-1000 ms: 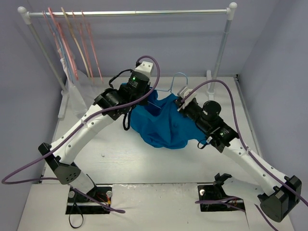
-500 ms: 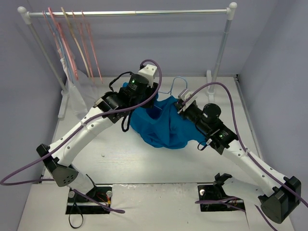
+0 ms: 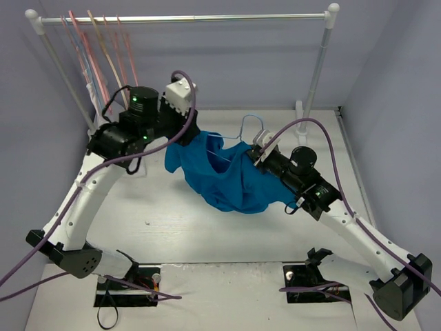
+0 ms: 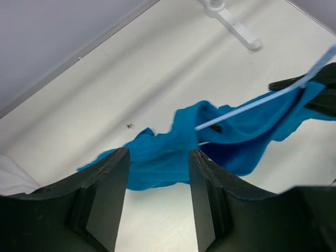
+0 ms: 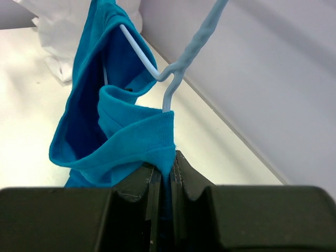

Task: Place the t-shirt on the hanger
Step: Place the T-shirt on the hanger, then place the hanger at the clothesline.

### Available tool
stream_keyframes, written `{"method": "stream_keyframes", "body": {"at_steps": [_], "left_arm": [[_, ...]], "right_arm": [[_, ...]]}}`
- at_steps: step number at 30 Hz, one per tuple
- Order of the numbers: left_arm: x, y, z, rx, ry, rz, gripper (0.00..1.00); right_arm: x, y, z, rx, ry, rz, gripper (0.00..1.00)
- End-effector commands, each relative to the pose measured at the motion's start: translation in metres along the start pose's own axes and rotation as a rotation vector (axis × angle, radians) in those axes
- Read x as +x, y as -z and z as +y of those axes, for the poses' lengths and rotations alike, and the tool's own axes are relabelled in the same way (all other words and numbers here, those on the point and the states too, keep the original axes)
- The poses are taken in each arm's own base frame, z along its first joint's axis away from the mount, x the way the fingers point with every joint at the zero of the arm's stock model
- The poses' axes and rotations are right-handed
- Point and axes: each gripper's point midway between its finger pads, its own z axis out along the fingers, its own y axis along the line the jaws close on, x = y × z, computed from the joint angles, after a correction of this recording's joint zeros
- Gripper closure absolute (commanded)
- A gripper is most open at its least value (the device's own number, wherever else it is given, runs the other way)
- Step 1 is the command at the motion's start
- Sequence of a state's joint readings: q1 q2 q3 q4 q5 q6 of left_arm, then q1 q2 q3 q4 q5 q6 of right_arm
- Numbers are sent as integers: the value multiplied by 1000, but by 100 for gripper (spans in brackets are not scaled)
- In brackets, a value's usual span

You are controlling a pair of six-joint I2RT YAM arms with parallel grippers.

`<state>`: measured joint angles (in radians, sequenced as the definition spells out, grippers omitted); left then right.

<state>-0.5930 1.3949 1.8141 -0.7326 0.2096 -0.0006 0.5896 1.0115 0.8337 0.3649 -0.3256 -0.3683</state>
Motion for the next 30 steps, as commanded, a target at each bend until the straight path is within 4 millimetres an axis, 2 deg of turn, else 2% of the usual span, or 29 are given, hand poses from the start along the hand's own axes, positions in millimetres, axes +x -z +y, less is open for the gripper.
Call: {"method": "stream_keyframes", "body": {"at_steps": [1,2,3,8,14,26,30], "left_arm": [[-21,26,-12,219,-107,-80,52],[-15,27,-2,224,-122,-59,52],[-13,30,-1,251,-132,-56,52],[-3,36,-12,421,-187,-27,52],[7,29,-16,478,-208,2,52],[20,11,-12,507,-193,50,59],[22,4,-5,473,-211,51,60]], "right_arm": [[-67,5,-14,8,59,-186,100],[-68,5,-14,7,58,-187,100],[-68,5,-13,2,57,-186,100],[-73,5,-10,-22,60,-191,100],[-77,4,-6,-58,67,-190,100],[-79,4,-1,-91,71,-188,100],[-82,5,1,-109,69,-193,100]]}}
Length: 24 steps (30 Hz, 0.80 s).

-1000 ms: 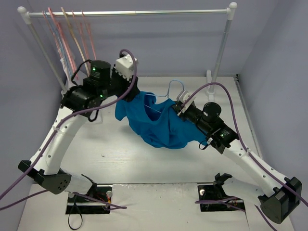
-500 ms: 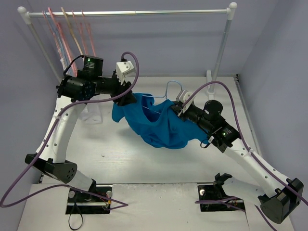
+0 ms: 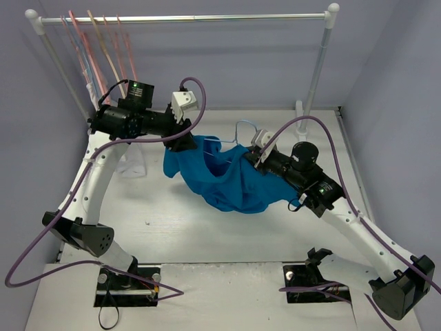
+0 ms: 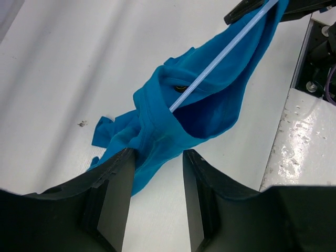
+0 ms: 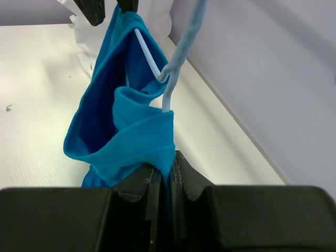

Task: Place the t-shirt on the hanger
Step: Place the hanger at the clothesline.

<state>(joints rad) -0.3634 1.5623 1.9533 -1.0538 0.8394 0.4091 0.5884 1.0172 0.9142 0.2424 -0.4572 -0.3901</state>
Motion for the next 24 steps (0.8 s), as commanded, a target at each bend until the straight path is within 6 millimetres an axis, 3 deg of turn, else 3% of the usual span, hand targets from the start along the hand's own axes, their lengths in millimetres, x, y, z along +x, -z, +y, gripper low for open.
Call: {"method": "stream_keyframes", "body": {"at_steps": [1,11,24], "left_arm": [[-16,7,7,-42,-89,-52,59],[-33,18,12,-125,-164,-126,59],[-28,29,3,-145,-225,-124,59]], "right_arm": [[-67,4,-17,26,76,-186,100],[-65,5,-16,22,70,-175,100],[-65,3,-16,17,70,-175,100]]}}
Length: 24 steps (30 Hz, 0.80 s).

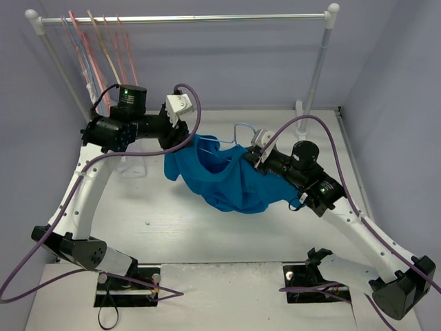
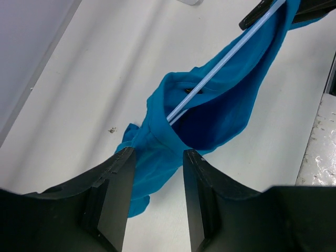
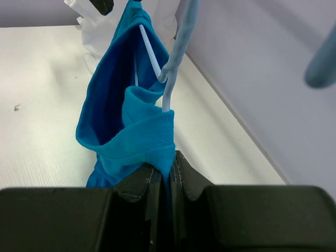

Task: Place the t-shirt on the hanger
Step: Place the hanger at the clothesline.

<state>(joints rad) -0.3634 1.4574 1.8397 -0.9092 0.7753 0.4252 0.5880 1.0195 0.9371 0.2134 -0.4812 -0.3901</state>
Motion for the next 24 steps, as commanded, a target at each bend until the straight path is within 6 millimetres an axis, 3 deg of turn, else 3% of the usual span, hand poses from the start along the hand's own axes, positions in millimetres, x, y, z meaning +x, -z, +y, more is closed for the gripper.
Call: {"method": "stream_keyframes", "body": {"at_steps": [1,7,16,24], "left_arm": [[-18,15,1,-41,-118,-58,59],[0,3,13,-59,-141,-12,59],[-17,6,22,-101,-246,-71,59],[-11,1,13,-50,-253,-80,59]], "right_arm": [[-61,3,-19,40,77,-174,100],[-64,2,-14,5,76,-174,100],[-63,5,-11,-7,72,-166,100],[-62,4,-10,-14,71,-163,100]]}}
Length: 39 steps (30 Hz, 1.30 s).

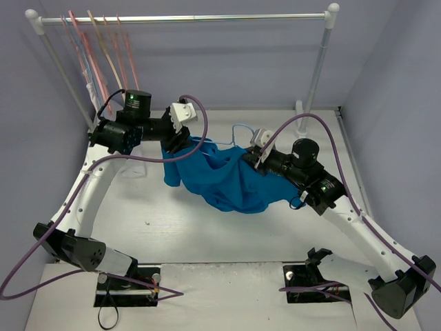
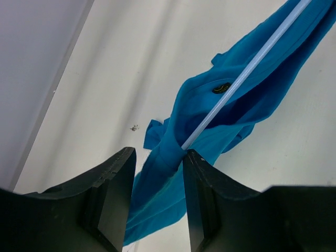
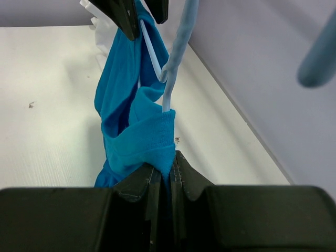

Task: Place the t-shirt on the hanger
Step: Place the hanger at the clothesline.

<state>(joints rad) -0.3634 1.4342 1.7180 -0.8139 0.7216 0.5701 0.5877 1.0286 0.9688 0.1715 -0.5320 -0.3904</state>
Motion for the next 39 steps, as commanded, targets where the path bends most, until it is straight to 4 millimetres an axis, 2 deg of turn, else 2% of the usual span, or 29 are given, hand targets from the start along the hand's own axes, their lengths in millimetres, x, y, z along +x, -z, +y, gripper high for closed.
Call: {"method": "stream_keyframes", "body": {"at_steps": [1,3,6,7,10,12,18,21,27,39], "left_arm": [[-31,14,-2,-5,-101,-113,60],[-30,12,-3,0,-97,-117,62],[-26,8,-5,11,-90,-119,71],[-26,7,-6,18,-90,-124,78],[-30,8,-9,34,-91,-141,87],[-34,9,-13,49,-87,-159,99],[-39,14,-22,65,-55,-194,100],[-42,17,-30,89,-45,-212,94],[-45,19,-43,136,-19,-251,92],[-47,17,-51,165,0,-277,85]], "right_arm": [[-58,5,-17,38,85,-164,100],[-57,4,-17,36,85,-163,100],[-58,3,-17,29,85,-165,100],[-60,3,-16,28,85,-168,100],[-60,2,-16,20,84,-168,100],[-59,2,-15,16,83,-166,100],[-62,2,-15,8,89,-164,100],[-62,2,-15,0,90,-164,100],[-66,-2,-13,-29,87,-171,100],[-71,-8,-10,-74,76,-181,100]]}}
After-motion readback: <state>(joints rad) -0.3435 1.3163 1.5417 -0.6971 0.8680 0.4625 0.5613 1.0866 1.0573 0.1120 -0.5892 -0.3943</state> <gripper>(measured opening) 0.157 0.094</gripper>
